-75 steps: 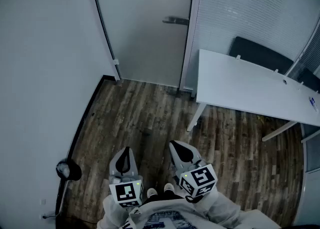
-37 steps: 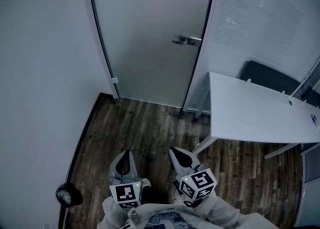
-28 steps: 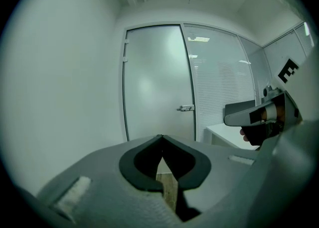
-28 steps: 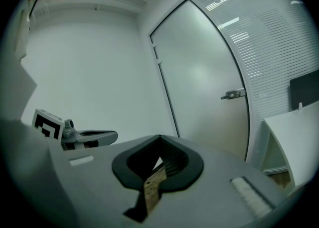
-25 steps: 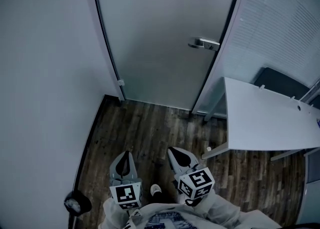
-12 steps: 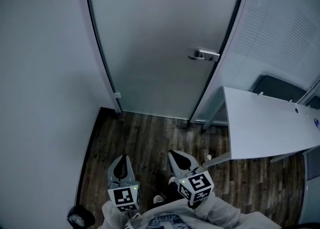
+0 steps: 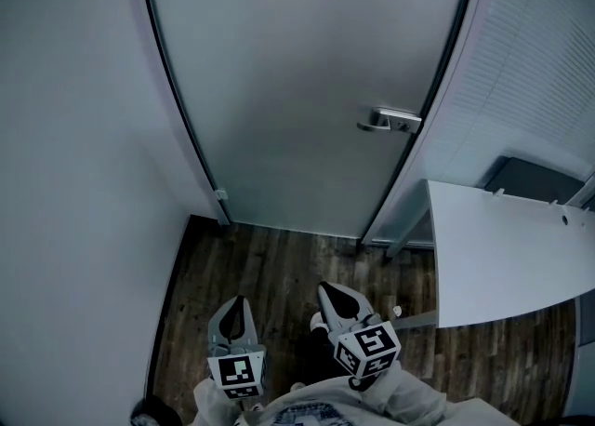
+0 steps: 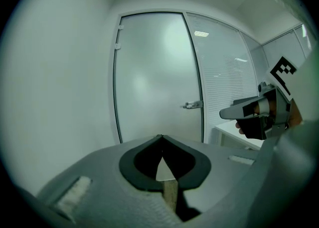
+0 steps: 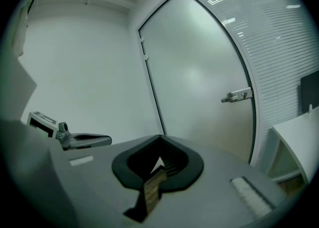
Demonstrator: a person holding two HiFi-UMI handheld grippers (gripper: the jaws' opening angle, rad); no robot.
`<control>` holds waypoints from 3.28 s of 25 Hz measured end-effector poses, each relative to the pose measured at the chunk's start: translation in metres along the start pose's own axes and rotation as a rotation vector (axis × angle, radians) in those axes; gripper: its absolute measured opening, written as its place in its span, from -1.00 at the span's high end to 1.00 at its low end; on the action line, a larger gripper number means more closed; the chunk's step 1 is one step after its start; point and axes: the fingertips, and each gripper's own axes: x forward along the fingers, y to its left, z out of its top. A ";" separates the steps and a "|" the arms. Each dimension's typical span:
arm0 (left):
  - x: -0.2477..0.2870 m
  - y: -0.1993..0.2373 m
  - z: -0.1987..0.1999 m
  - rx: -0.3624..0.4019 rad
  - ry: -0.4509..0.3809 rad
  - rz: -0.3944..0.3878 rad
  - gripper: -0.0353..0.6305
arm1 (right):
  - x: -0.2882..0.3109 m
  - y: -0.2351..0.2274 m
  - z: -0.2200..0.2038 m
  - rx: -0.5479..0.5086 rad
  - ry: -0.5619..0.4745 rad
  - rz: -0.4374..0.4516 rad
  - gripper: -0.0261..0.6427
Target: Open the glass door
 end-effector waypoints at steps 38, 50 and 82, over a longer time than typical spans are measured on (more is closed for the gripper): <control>0.344 -0.144 0.133 0.261 -0.117 -0.368 0.64 | 0.073 -0.291 0.109 0.144 -0.118 -0.403 0.90; 0.389 -0.173 0.132 0.571 -0.177 -0.482 0.30 | 0.076 -0.299 0.106 0.176 -0.112 -0.505 0.90; 0.532 -0.275 0.124 1.261 -0.337 -0.492 0.43 | 0.035 -0.322 0.091 0.228 -0.093 -0.669 0.90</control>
